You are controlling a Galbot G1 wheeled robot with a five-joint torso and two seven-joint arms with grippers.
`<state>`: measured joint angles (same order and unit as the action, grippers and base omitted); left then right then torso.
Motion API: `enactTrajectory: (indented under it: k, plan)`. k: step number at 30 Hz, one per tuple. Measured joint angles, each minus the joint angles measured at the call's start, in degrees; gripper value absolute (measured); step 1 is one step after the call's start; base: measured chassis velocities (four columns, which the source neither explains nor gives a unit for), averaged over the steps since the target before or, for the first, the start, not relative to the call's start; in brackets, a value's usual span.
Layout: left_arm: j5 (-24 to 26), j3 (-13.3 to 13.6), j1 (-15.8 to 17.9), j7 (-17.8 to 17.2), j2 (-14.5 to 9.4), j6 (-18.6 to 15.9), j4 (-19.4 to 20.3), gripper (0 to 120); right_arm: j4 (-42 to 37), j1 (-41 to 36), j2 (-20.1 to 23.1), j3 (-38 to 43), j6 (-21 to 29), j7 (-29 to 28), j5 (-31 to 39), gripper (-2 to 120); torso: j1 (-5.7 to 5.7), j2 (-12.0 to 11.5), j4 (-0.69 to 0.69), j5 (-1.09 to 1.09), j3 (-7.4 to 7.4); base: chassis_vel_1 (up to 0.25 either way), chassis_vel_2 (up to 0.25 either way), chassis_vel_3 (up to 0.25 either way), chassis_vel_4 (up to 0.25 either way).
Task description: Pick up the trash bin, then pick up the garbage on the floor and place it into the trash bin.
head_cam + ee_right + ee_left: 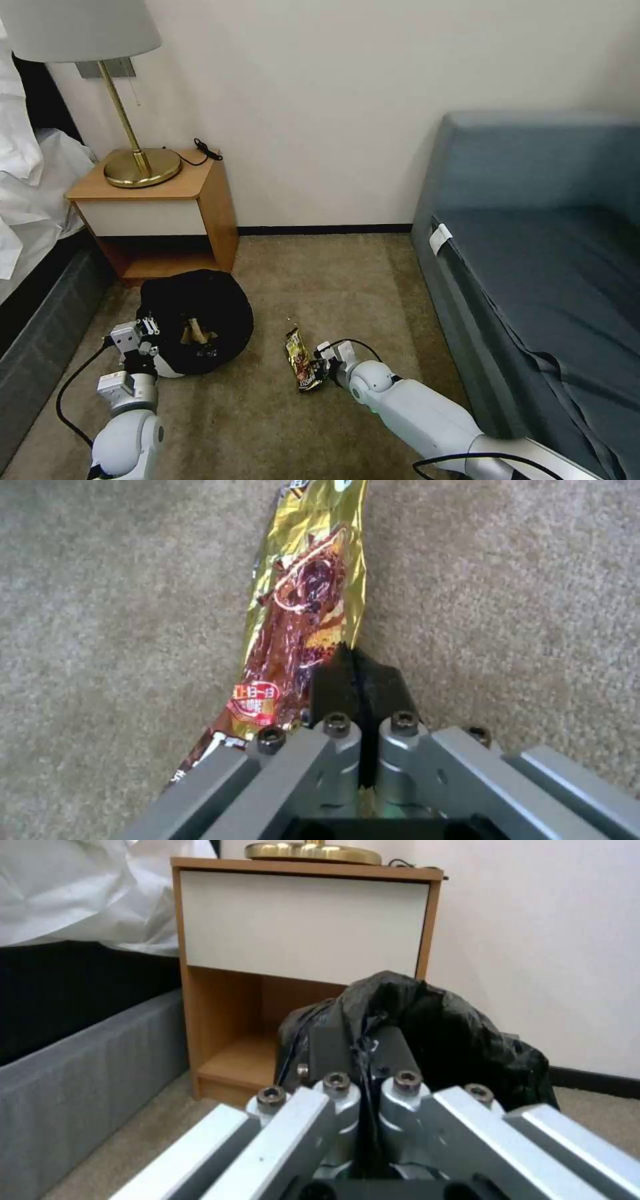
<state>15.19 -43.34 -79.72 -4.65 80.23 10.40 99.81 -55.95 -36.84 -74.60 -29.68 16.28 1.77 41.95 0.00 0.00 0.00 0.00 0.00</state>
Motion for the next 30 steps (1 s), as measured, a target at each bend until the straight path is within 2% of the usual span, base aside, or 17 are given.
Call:
enactTrajectory:
  k: [8,20,27,30]
  plan:
    - [0.0,-0.4,-0.4,0.0,0.0,0.3,-0.4,0,-3.3,-0.1,1.1,2.6,0.0,-0.3,0.0,0,0.00,0.0,-0.01,0.00,0.00,0.000,0.000,0.000,0.000]
    - [-0.2,0.1,0.7,0.0,0.0,0.3,-1.2,0,-13.6,0.4,5.0,6.1,0.5,-1.0,-0.8,0,0.00,0.0,0.00,0.01,0.00,0.000,0.000,0.000,0.000]
    - [-0.4,0.6,1.4,-0.1,-0.1,0.0,-1.6,0,-19.9,2.1,8.4,8.5,0.3,-0.9,-1.1,0,0.00,0.0,-0.01,0.00,0.00,0.000,0.000,0.000,0.000]
    - [-0.4,0.6,1.7,-0.1,-0.5,0.0,-2.1,0,-24.1,3.5,10.6,8.6,0.7,-0.9,1.7,0,0.00,0.0,-0.01,0.00,0.00,0.000,0.000,0.000,0.000]
